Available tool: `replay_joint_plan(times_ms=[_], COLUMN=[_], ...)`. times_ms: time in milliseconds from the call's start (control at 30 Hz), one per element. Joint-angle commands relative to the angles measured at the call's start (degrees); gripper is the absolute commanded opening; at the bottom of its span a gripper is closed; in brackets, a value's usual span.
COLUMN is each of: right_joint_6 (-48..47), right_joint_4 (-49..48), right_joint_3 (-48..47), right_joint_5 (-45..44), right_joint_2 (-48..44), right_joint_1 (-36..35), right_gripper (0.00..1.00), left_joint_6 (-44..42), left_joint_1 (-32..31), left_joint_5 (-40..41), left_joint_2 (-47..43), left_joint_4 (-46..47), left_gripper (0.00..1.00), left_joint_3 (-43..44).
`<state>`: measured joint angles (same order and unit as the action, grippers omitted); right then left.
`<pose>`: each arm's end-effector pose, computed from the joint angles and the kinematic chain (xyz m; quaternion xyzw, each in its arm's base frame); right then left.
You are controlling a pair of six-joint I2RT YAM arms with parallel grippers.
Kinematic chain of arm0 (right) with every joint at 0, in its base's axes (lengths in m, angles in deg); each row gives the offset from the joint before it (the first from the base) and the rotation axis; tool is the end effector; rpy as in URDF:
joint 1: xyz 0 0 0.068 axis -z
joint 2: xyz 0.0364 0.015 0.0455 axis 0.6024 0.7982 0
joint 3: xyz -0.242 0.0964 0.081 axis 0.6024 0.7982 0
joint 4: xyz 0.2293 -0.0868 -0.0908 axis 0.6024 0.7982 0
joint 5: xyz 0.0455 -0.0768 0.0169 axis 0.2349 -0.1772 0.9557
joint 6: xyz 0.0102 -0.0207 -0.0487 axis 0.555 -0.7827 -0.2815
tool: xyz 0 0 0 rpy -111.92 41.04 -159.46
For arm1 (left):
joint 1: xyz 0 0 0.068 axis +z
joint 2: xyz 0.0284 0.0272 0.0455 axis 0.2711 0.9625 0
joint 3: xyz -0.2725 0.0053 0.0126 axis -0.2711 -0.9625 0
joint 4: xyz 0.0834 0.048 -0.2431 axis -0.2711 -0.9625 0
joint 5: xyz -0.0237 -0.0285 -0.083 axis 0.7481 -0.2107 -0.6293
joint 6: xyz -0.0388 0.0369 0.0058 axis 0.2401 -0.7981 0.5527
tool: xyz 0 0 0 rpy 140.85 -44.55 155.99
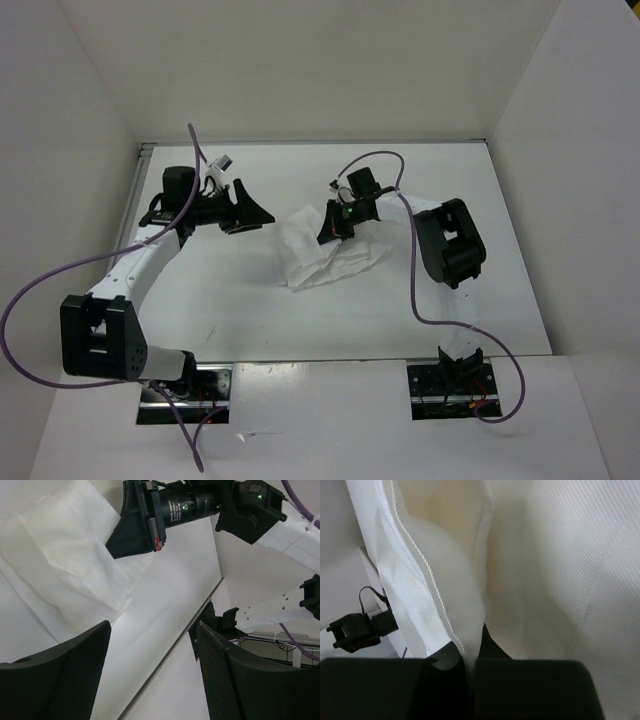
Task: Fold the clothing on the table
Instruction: Fold the skirt
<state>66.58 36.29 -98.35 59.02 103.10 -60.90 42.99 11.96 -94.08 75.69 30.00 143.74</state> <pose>0.3889 0.1981 0.1446 -0.0907 0.8982 0.4205 0.0906 0.2985 -0.0467 0.2938 -0.0122 0.8168 -0.4908 0.3030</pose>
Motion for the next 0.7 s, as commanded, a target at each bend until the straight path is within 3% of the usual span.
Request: replay_joint_plan(times_ms=[0,167,400,667], right_joint_6=[0.54,1.68,2.38,-0.25], right_joint_4=[-3.96,-1.14,5.17,13.0], right_joint_3=[-0.64,-3.44,-9.34,-11.01], right_joint_5=[1.73,0.42,-1.88,-3.36], right_joint_2=[-5.12,-11.35,-13.39,-14.0], right_joint_1=[0.04,0.04,0.04,7.33], right_gripper=[0.0,0.0,0.0,0.0], left_joint_6=[-0.86,-0.86,-0.86,-1.39], left_joint_1=[0.87,1.4,1.92,2.45], left_joint_5=[-1.22,-1.74,-1.74,-1.74], left_joint_2=[-1.88,-2.41,-2.41,-2.41], left_joint_4=[1.38,1.91,2.96,2.96], left_gripper=[0.77,0.78,0.78,0.78], left_joint_3=[-1.15,-1.77,-2.82,-3.44])
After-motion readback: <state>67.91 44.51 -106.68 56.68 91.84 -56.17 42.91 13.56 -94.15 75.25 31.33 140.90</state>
